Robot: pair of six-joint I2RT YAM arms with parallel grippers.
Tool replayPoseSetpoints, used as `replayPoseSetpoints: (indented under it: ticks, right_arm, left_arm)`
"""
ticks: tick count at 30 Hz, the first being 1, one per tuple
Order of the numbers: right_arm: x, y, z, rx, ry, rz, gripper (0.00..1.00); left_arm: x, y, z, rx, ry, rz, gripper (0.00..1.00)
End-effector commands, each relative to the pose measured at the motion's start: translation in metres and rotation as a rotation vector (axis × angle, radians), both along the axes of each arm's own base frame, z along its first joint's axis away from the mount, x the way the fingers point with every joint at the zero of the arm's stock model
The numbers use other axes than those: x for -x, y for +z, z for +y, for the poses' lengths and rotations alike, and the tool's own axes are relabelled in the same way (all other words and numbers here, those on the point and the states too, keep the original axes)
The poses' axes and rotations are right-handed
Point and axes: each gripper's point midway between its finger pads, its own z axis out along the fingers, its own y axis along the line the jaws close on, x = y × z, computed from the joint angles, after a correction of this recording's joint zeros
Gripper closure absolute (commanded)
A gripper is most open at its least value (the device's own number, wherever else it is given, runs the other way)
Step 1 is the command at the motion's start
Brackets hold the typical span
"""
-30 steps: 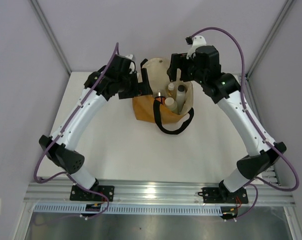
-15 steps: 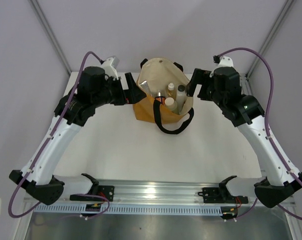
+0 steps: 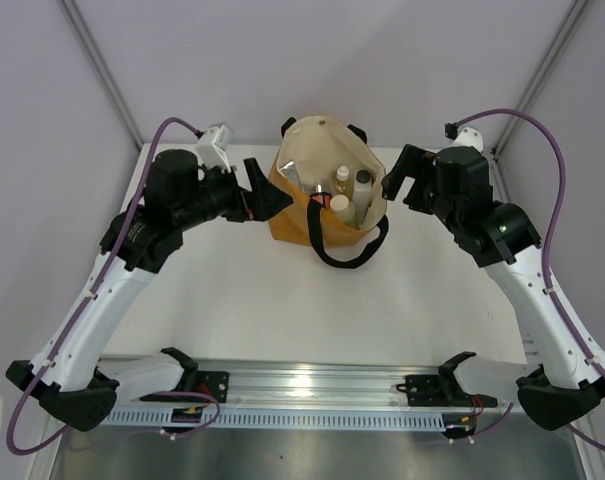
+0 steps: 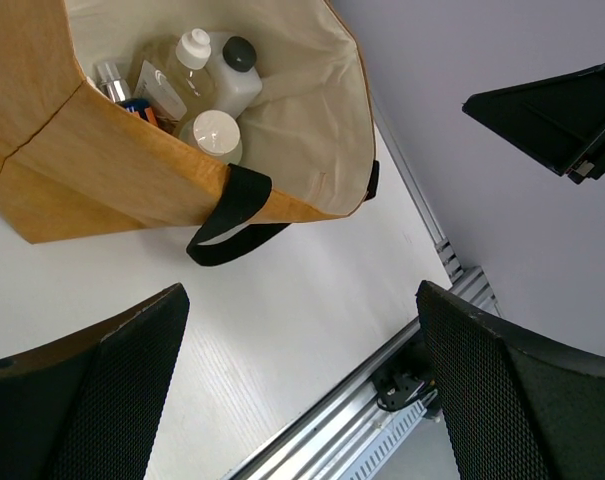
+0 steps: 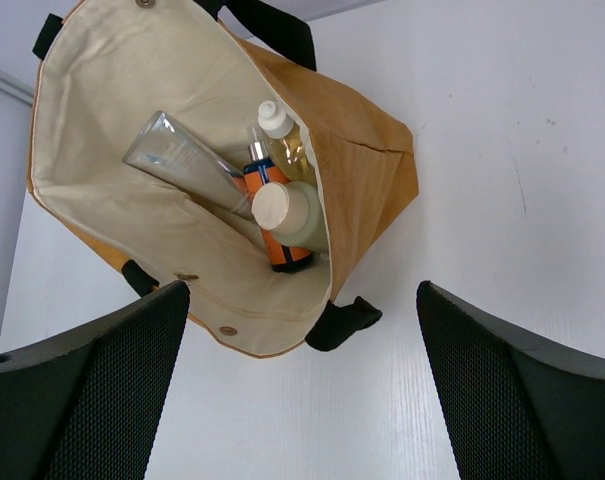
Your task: Place the personal care products into the canvas bag
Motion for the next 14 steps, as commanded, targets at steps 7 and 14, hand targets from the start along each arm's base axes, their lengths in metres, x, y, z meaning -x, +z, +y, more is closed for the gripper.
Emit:
replayPoseSetpoints:
  ticks: [7,14]
  right_arm:
    - [0.0030,0.0050,0.0002,-0.032,-0.009,-0.012,0.01]
    - [0.0054,0.0046,-0.0030,-0.030,-0.022,-0.003,0.00]
  left_arm:
    - [0.0038,0.0207,-0.0052,0.049,-0.032,-0.062,0.01]
    - [0.0034,0.0198,-0.0059,0.052,-0.031,-0.056,0.01]
